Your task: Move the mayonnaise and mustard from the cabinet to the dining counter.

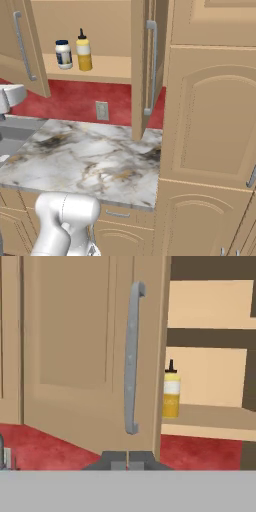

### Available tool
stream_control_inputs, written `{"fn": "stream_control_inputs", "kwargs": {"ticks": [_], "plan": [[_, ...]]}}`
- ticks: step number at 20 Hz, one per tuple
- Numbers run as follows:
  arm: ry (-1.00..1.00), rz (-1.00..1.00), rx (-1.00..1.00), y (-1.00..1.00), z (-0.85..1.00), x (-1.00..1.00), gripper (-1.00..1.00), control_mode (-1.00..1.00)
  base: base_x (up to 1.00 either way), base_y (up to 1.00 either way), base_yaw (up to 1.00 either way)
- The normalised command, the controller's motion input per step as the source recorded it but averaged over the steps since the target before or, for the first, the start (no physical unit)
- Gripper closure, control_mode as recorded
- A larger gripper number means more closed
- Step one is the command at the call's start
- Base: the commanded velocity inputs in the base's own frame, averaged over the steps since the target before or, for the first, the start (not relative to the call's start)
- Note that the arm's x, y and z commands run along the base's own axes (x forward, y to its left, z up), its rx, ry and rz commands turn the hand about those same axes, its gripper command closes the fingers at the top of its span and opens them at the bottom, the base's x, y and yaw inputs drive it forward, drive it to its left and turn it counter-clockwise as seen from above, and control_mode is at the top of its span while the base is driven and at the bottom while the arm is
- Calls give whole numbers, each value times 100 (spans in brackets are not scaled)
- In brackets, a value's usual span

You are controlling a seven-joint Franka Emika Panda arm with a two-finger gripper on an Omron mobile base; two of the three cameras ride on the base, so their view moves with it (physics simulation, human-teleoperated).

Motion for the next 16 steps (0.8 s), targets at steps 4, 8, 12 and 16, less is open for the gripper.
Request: {"fn": "stream_control_inputs", "kwargs": {"ticks": [4, 8, 12, 16], "plan": [[2, 0, 0, -1, 0, -18, 100, -100, 0, 0, 0], [0, 0, 11, -26, 0, -1, 100, -100, 0, 0, 0], [0, 0, 28, -44, 0, 0, 100, -100, 0, 0, 0], [0, 0, 46, -59, 0, 13, 100, -100, 0, 0, 0]]}}
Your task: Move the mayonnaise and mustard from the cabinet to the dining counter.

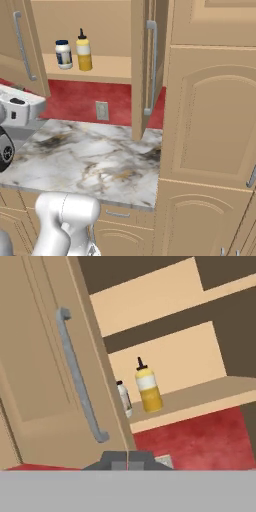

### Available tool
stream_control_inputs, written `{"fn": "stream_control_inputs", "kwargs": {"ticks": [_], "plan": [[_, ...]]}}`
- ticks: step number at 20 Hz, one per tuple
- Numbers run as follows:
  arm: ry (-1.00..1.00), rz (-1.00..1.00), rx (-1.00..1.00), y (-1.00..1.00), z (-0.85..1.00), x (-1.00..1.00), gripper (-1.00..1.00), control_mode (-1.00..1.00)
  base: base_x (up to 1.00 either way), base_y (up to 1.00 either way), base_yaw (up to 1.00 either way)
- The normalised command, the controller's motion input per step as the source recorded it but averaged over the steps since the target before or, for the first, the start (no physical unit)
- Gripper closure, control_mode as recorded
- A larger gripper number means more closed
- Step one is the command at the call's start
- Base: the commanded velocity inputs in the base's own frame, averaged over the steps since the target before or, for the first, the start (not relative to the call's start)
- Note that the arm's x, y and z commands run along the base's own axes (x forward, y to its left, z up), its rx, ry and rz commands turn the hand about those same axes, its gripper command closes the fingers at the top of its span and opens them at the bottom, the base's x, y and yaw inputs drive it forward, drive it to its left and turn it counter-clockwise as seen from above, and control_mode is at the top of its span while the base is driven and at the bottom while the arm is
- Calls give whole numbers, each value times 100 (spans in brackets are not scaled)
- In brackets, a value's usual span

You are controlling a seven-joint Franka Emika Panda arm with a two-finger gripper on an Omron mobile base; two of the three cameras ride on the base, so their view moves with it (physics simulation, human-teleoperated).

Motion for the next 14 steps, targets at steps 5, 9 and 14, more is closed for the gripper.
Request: {"fn": "stream_control_inputs", "kwargs": {"ticks": [5, 9, 14], "plan": [[12, 0, 53, -51, 0, 50, 100, -100, 0, 0, 0], [26, 6, 52, -46, 0, 75, 100, -100, 0, 0, 0], [40, 26, 44, -23, 0, 98, 100, -100, 0, 0, 0]]}}
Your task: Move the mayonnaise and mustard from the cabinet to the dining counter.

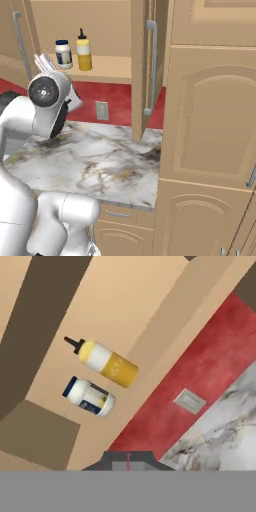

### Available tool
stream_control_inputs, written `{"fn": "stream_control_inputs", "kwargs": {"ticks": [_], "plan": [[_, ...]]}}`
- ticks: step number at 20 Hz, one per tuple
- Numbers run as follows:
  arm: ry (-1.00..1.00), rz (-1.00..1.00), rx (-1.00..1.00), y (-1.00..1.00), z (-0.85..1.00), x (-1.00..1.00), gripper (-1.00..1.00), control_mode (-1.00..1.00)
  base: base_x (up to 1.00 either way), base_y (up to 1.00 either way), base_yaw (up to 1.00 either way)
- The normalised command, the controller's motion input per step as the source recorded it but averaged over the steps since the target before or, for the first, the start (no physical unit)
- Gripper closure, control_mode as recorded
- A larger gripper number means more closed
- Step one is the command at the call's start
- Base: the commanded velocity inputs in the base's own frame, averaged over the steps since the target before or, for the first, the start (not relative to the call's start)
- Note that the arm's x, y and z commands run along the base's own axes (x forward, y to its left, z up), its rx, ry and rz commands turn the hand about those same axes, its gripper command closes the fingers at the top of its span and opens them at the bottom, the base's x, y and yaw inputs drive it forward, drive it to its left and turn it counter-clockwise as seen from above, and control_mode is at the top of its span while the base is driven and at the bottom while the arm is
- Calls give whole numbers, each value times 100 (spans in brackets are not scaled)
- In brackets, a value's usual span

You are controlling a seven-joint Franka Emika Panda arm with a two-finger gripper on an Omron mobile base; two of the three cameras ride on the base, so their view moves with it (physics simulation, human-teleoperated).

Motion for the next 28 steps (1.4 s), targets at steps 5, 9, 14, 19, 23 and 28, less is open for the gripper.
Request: {"fn": "stream_control_inputs", "kwargs": {"ticks": [5, 9, 14, 19, 23, 28], "plan": [[14, 29, 34, -1, -17, 95, 100, -100, 0, 0, 0], [0, 19, 15, 31, -48, 82, 100, -100, 0, 0, 0], [1, 18, 11, 38, -40, 84, 100, -100, 0, 0, 0], [9, 22, 7, 41, -2, 45, 100, -100, 0, 0, 0], [6, 24, 7, 47, 0, 27, 100, -100, 0, 0, 0], [3, 25, 5, 52, 0, 3, 100, -100, 0, 0, 0]]}}
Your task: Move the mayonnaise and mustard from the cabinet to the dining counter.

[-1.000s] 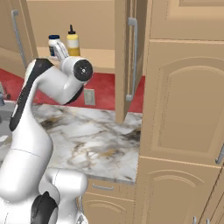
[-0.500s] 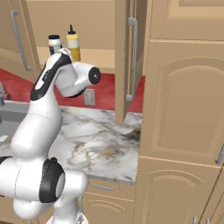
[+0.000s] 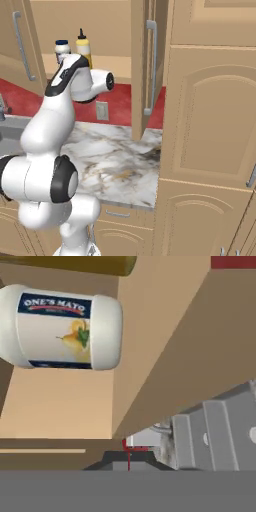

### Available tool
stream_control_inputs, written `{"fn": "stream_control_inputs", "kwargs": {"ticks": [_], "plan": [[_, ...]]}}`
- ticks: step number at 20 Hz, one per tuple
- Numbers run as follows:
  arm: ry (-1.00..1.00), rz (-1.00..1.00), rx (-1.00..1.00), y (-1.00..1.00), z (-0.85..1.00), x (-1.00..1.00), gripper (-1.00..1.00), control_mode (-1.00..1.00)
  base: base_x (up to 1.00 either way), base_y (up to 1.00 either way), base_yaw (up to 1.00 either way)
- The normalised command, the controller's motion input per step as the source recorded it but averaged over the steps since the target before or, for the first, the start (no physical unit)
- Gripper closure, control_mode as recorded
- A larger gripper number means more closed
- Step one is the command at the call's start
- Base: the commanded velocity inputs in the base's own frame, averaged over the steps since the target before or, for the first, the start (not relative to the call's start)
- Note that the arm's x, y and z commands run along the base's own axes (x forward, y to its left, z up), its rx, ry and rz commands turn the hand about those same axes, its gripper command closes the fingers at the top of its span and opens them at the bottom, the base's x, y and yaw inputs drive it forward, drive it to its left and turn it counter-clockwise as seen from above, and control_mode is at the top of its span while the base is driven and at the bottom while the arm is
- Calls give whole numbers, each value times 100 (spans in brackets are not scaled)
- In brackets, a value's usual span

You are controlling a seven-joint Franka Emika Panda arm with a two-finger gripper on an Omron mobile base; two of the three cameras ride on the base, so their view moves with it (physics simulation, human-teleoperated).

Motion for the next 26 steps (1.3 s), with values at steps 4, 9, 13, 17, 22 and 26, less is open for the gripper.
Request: {"fn": "stream_control_inputs", "kwargs": {"ticks": [4, 9, 13, 17, 22, 26], "plan": [[0, 26, 0, 64, -4, -52, 100, -100, 0, 0, 0], [-2, 31, 0, 46, 0, -100, 100, -100, 0, 0, 0], [-8, 36, 0, 57, -2, -100, 100, -100, 0, 0, 0], [-17, 36, 0, 63, -4, -100, 100, -100, 0, 0, 0], [-28, 31, 0, 64, 0, -100, 100, -100, 0, 0, 0], [-35, 28, 0, 73, 0, -100, 100, -100, 0, 0, 0]]}}
